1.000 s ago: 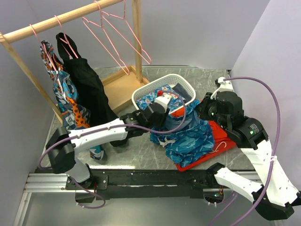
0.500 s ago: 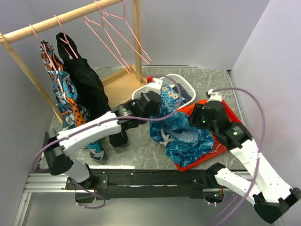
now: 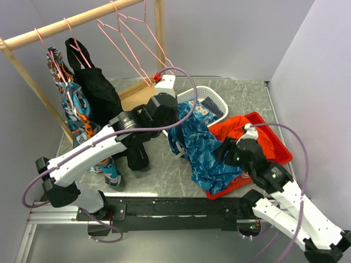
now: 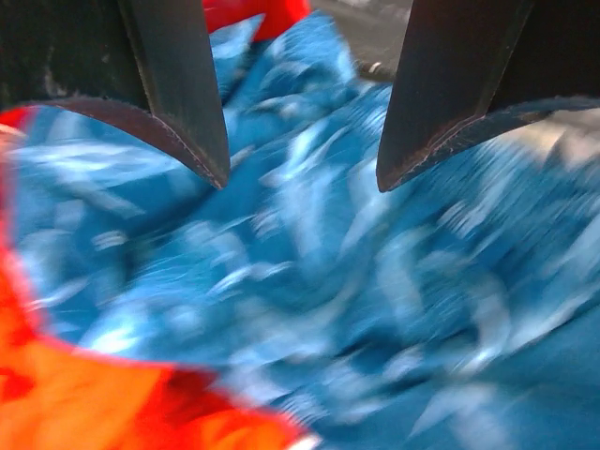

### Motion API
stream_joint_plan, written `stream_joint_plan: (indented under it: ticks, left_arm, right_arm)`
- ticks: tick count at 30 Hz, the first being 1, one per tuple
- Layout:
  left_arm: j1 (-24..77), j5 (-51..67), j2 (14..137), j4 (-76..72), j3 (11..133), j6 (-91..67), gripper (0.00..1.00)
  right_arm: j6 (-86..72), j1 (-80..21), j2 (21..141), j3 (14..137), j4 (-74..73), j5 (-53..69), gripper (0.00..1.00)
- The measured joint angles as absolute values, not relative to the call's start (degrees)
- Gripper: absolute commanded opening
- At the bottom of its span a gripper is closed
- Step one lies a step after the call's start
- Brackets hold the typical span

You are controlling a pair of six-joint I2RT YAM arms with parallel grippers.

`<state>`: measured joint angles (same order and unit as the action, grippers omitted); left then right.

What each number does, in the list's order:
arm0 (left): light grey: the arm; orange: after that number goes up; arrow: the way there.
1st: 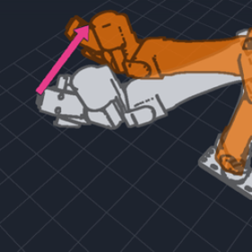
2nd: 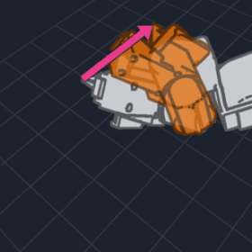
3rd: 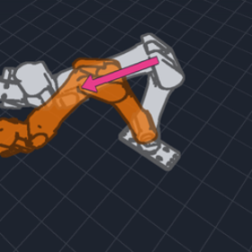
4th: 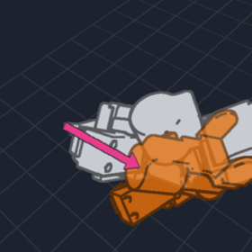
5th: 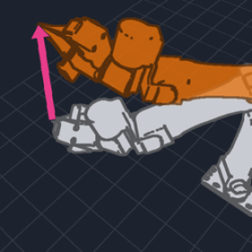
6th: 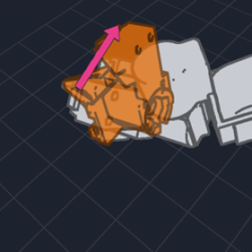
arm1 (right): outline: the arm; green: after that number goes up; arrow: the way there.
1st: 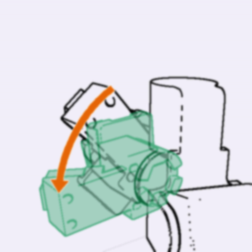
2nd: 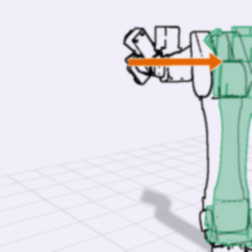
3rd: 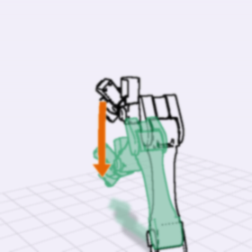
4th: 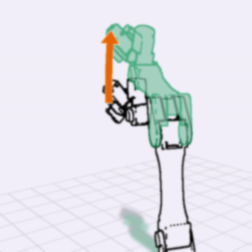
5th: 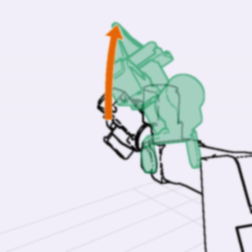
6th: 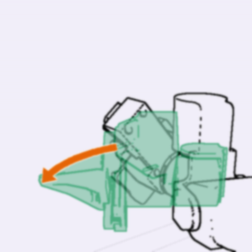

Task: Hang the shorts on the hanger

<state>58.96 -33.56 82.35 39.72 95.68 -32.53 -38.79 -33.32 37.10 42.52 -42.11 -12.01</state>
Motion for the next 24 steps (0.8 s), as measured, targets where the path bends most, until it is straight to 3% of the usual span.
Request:
stream_joint_plan:
  ticks: [6, 14, 19, 24]
  left_arm:
    - [58.96, -33.76, 85.58, 42.04, 98.52, -32.67, 0.01]
    - [58.96, -33.74, 86.21, 43.38, 100.31, -32.67, 0.01]
    - [58.96, -33.76, 86.21, 44.07, 100.42, -32.67, 0.01]
    - [58.96, -33.95, 86.21, 44.45, 100.42, -32.64, 0.01]
  right_arm:
    - [-45.30, -50.63, 34.89, 38.44, -39.51, -15.14, 0.79]
    - [-55.29, -71.53, 53.89, 41.32, -40.53, -29.45, 0.83]
    - [-62.50, -72.84, 60.58, 44.45, -45.67, -36.47, 0.51]
    - [-66.65, -72.88, 57.47, 44.45, -48.03, -39.66, 0.45]
